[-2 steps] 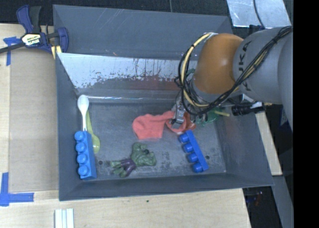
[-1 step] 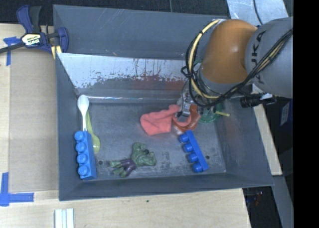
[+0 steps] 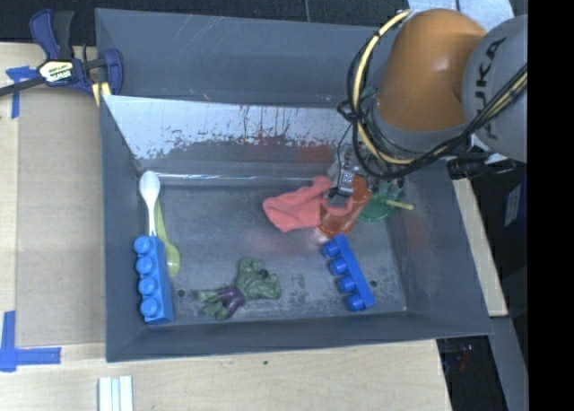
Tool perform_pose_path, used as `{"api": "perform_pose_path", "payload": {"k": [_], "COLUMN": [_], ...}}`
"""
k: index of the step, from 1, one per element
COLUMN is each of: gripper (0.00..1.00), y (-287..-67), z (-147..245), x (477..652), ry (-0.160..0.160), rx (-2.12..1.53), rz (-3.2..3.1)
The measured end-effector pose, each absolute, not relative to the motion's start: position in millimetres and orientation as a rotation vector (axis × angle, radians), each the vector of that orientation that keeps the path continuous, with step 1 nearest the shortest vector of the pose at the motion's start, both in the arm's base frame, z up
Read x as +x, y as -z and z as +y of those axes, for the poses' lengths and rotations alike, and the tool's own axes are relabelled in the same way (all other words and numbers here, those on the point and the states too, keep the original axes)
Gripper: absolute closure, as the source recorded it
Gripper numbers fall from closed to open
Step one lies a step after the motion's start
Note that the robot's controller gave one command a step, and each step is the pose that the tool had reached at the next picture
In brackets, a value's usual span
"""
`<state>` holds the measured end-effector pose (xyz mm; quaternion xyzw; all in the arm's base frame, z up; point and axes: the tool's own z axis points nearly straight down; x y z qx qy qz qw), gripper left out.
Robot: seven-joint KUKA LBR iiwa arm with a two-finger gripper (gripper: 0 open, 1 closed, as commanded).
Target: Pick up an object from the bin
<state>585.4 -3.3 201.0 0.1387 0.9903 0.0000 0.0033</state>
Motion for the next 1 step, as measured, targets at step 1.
{"api": "perform_pose_path", "payload": {"k": [1], "gripper": [1.0], "y": [-240.8], "z": [-3.4], "x": [586.8], "ry": [-0.002], "rx": [0.433], "rz": [3.098]}}
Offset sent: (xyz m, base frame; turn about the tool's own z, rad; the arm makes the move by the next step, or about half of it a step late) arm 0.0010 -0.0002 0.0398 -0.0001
